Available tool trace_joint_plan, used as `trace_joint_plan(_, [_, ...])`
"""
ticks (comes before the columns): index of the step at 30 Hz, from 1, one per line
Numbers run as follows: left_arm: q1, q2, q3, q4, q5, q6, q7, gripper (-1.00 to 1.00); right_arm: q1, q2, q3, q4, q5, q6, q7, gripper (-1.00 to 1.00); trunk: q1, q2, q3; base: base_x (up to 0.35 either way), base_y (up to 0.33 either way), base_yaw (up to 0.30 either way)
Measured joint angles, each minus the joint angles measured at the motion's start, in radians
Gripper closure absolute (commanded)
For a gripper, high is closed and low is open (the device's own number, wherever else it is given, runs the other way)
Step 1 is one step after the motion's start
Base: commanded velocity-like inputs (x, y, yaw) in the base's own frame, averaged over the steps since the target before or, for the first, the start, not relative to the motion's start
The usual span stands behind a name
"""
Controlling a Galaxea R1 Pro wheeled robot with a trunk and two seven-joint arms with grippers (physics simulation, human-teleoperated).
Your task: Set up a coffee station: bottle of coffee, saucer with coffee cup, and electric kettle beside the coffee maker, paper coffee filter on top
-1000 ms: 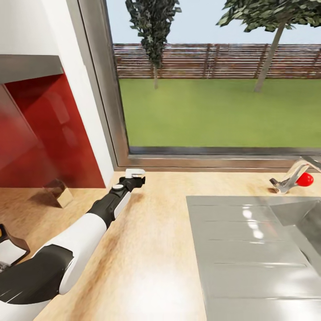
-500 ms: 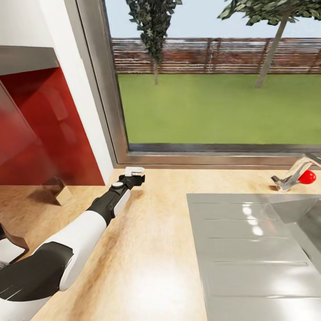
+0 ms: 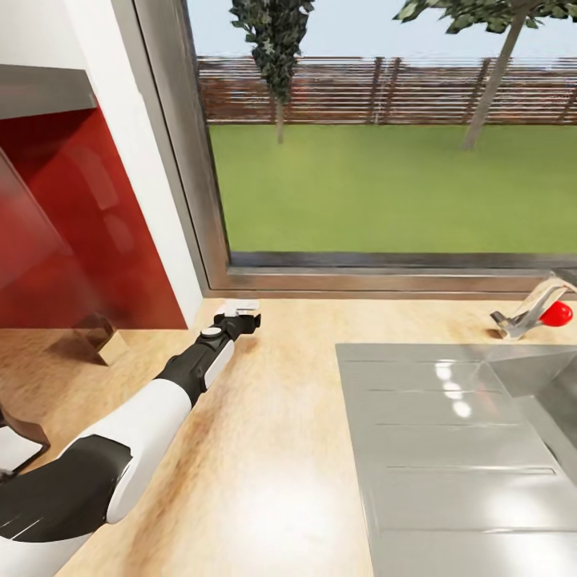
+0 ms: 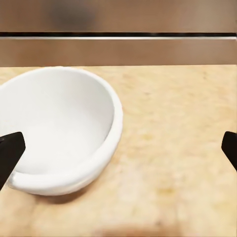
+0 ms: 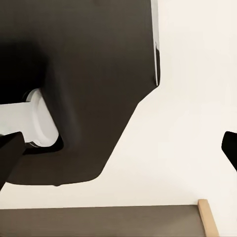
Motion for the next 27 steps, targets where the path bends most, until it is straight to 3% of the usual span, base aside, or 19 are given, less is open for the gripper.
trace_joint_plan(9, [-0.002,0.000,-0.001,-0.003,-0.001,-0.020,0.000,-1.00,0.000,0.000,0.000,0.000,0.000,0.000,0.000,-1.00,0.000,0.000,-0.015,0.000,0.000,0.000])
trace_joint_plan(15, [-0.003,0.001,-0.001,-0.004,-0.001,-0.073,0.000,-1.00,0.000,0.000,0.000,0.000,0.000,0.000,0.000,-1.00,0.000,0.000,-0.024,0.000,0.000,0.000])
trace_joint_plan(27, [0.006,0.007,-0.001,-0.053,-0.002,-0.080,0.000,-1.00,0.000,0.000,0.000,0.000,0.000,0.000,0.000,-1.00,0.000,0.000,-0.029,0.000,0.000,0.000])
